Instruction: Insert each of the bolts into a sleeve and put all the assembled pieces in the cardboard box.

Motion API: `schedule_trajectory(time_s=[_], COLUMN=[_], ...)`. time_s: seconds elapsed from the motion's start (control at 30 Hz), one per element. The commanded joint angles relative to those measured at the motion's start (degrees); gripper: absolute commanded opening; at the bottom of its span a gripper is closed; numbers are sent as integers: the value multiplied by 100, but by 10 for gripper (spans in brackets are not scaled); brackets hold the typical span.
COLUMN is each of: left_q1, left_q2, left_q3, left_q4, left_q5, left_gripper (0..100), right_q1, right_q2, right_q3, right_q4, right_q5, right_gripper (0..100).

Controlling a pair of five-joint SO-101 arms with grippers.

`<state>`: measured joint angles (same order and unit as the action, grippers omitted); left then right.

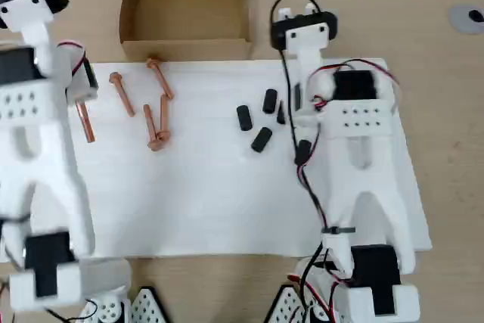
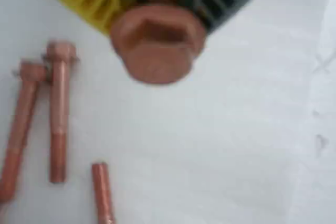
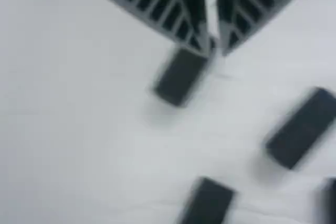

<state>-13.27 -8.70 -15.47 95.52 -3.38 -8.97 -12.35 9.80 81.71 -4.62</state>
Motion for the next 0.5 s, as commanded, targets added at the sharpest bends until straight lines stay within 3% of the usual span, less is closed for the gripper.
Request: schedule_trajectory(time_s=[0.0,0.1,0.27,0.47], left_q1=[229,360,378,387], left_q2=[-1024,-1604,-2756,-4497], left_q3=[554,1319,2690,3895], left_q4=[26,-158,-580,-985], left_q5=[-255,-527,-949,-1442], left_gripper=[10,10,10,10], right_q1=[-505,-778,-813,-840], right_q2=[-13,224,690,1077], right_q3=[48,75,75,84], right_q4=[-79,-229,-369,-334], right_q5=[-545,-1108,-2673,-2804], right_gripper=[12,12,12,11])
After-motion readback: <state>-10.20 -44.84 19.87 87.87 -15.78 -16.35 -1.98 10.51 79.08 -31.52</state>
